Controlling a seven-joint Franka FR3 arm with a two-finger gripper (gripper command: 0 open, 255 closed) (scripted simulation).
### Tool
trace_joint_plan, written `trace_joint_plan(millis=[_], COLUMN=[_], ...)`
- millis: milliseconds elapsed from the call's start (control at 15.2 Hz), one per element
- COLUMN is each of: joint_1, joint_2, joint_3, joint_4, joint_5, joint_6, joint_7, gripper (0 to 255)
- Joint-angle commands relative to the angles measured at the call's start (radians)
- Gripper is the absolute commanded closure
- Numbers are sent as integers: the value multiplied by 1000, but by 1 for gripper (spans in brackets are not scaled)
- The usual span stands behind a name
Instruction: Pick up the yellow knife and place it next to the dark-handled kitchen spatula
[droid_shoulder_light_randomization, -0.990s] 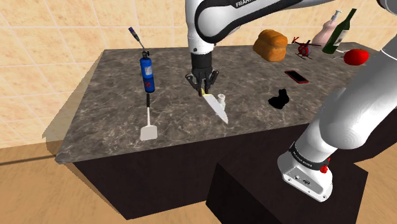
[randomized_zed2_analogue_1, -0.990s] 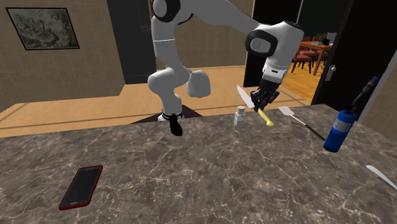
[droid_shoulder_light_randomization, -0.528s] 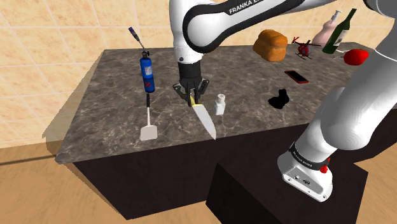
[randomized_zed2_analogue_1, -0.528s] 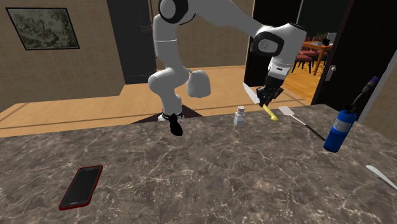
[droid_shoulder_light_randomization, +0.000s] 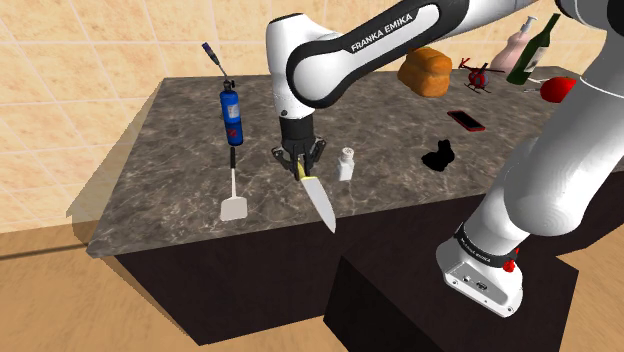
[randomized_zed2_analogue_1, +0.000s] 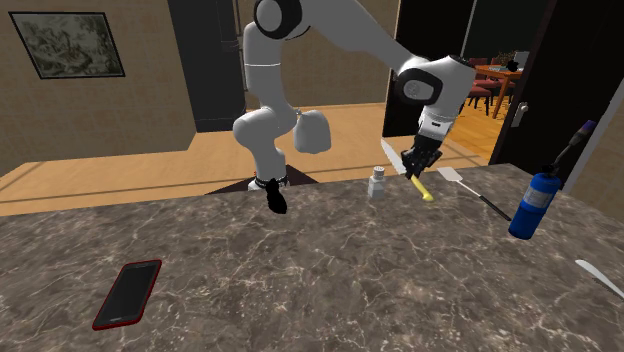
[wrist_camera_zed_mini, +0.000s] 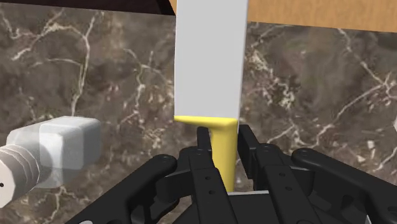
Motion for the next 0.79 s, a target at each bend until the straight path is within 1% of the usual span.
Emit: trace_joint_plan(millis=[0, 198, 660, 726], joint_1=[1, 2, 2, 2], joint_2=[13, 33, 33, 33], joint_3=[1, 1, 1, 1], joint_4=[-14, -30, -30, -30], joint_5=[-2, -7, -7, -7], joint_6=[26, 63, 63, 63], joint_7=[1, 2, 2, 2], gripper=[255, 255, 255, 0])
